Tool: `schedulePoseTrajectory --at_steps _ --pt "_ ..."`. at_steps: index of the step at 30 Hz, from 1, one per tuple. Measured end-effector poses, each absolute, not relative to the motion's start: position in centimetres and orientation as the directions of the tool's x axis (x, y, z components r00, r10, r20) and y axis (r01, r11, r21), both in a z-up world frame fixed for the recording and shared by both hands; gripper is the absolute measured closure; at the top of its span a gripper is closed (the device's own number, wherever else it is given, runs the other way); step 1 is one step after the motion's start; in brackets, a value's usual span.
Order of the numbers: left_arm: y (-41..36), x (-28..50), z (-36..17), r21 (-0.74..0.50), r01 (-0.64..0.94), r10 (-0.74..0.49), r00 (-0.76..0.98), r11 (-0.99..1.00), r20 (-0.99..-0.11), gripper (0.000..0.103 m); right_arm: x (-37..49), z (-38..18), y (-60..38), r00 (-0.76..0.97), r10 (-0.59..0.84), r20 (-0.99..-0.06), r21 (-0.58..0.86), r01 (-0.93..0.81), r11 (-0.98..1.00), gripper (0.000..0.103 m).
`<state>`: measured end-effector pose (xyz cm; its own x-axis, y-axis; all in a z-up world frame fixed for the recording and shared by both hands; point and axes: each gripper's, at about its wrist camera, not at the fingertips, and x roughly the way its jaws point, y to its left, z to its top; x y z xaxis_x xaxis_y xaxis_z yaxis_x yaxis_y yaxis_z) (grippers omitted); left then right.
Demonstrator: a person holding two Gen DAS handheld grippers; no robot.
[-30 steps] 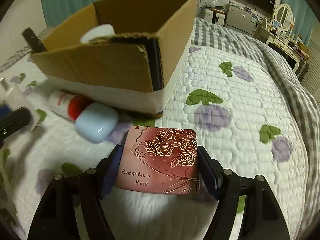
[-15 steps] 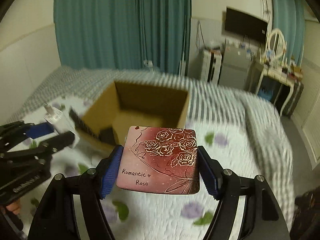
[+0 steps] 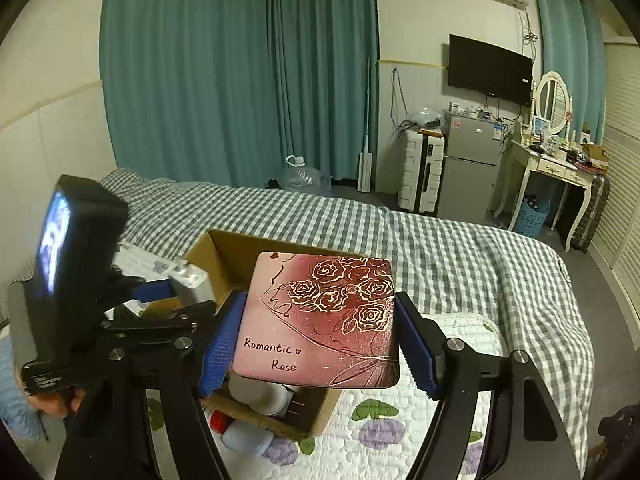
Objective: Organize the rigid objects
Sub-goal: 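Drop the plug charger into the box with the left tool while the right tool drops the pink card in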
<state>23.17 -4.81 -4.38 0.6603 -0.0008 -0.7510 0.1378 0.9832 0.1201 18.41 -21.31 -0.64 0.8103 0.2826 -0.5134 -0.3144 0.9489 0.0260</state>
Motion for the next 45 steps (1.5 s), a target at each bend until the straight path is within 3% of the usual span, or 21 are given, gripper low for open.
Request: schedulePoseTrajectory --at_steps 4,6,7,22,32,33,35,45 --pt "-4.9 24.0 -5.3 0.104 0.125 -0.003 0.654 0.987 -0.756 0.060 19.2 -1.7 -21.5 0.799 0.300 -0.521 0.042 -0.326 0.944 0.031" --pt "-4.9 24.2 -5.5 0.126 0.099 0.030 0.655 0.987 -0.755 0.046 19.5 -2.3 -21.5 0.793 0.299 -0.531 0.046 -0.325 0.945 0.031" --pt "-4.8 23.9 -5.2 0.129 0.093 0.033 0.676 0.987 -0.736 0.044 19.5 -2.6 -21.5 0.790 0.297 -0.536 0.047 -0.323 0.945 0.031" --pt "-1.5 18.0 1.8 0.158 0.084 0.034 0.778 0.984 -0.627 0.036 19.6 -0.9 -20.2 0.793 0.282 -0.540 0.038 -0.311 0.950 0.031" --pt "3.0 18.5 0.3 0.094 0.052 0.018 0.779 0.994 -0.627 0.035 25.1 -4.5 -14.3 0.745 0.241 -0.622 0.000 -0.308 0.951 0.030" --pt "3.3 18.6 0.0 0.088 0.049 0.017 0.776 0.995 -0.631 0.035 25.4 -4.8 -14.1 0.747 0.229 -0.624 -0.004 -0.297 0.955 0.029" --pt "3.8 18.4 -0.2 0.077 0.045 0.014 0.774 0.996 -0.633 0.035 25.4 -4.8 -14.1 0.773 0.189 -0.605 -0.027 -0.258 0.966 0.015" --pt "3.6 12.0 1.3 0.046 0.035 -0.001 0.801 0.998 -0.599 0.035 17.1 -0.7 -17.1 0.818 0.143 -0.556 -0.075 -0.221 0.972 0.008"
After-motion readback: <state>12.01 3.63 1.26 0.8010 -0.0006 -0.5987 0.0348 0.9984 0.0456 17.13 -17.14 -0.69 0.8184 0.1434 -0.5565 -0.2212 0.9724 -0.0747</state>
